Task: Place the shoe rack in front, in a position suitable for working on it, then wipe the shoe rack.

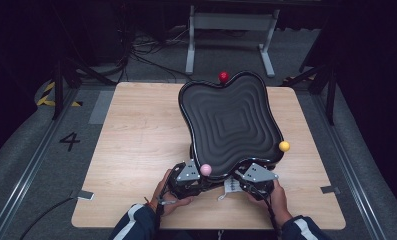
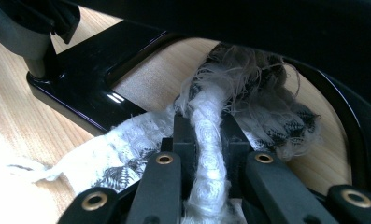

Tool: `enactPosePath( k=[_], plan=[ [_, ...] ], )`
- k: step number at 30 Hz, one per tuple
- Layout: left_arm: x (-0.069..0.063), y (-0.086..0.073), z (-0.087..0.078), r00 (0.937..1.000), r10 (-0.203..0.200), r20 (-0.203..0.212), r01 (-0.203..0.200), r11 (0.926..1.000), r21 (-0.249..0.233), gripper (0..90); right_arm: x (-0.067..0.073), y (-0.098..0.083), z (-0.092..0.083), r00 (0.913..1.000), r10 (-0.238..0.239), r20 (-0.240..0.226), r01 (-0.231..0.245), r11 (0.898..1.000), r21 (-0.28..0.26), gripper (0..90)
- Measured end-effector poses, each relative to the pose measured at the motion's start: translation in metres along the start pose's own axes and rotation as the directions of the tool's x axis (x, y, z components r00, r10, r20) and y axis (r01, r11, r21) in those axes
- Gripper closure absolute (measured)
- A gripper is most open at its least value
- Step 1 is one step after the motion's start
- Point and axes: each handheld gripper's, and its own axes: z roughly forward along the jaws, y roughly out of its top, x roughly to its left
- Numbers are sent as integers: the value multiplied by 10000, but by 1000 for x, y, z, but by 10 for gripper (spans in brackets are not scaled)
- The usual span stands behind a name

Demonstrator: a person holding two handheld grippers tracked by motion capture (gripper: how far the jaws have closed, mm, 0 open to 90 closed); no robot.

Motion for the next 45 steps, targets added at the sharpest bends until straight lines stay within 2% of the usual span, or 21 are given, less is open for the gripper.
enactPosePath(
  k=[3, 11, 16, 18, 22, 34, 39, 42, 45],
  plan=[
    [1, 1, 1, 9999, 121, 32, -122, 9999, 31, 739, 1, 0, 1, 10000, -33, 11, 33, 10000, 12, 806],
    [0, 0, 0, 10000, -41, -5, 41, 10000, -18, 739, 1, 1, 2, 9999, -100, -24, 100, 9999, -39, 805],
    [1, -1, 1, 10000, -6, 55, 6, 9999, -105, 739, 5, 3, 6, 9996, -267, -51, 266, 9996, -37, 805],
    [0, 0, 1, 10000, 34, -39, -34, 10000, -27, 739, 6, 4, 8, 9998, -184, -105, 183, 9998, -93, 804],
    [0, 0, 1, 10000, 4, 25, -4, 10000, -11, 739, 10, 7, 12, 9997, -195, -164, 193, 9998, -105, 804],
    [2, 1, 2, 9999, 45, 146, -45, 10000, 6, 739, 35, 20, 31, 9964, -777, -346, 770, 9968, -214, 804],
    [2, 0, 2, 9998, 40, 169, -40, 10000, -28, 738, 43, 25, 37, 9957, -729, -567, 712, 9970, -312, 803],
    [2, 0, 2, 9999, 18, 148, -18, 10000, 0, 738, 45, 26, 38, 9960, -733, -515, 716, 9969, -326, 803],
    [4, 0, 2, 9996, 20, 297, -18, 10000, -37, 738, 46, 26, 38, 9958, -824, -410, 815, 9964, -234, 805]
  ],
)
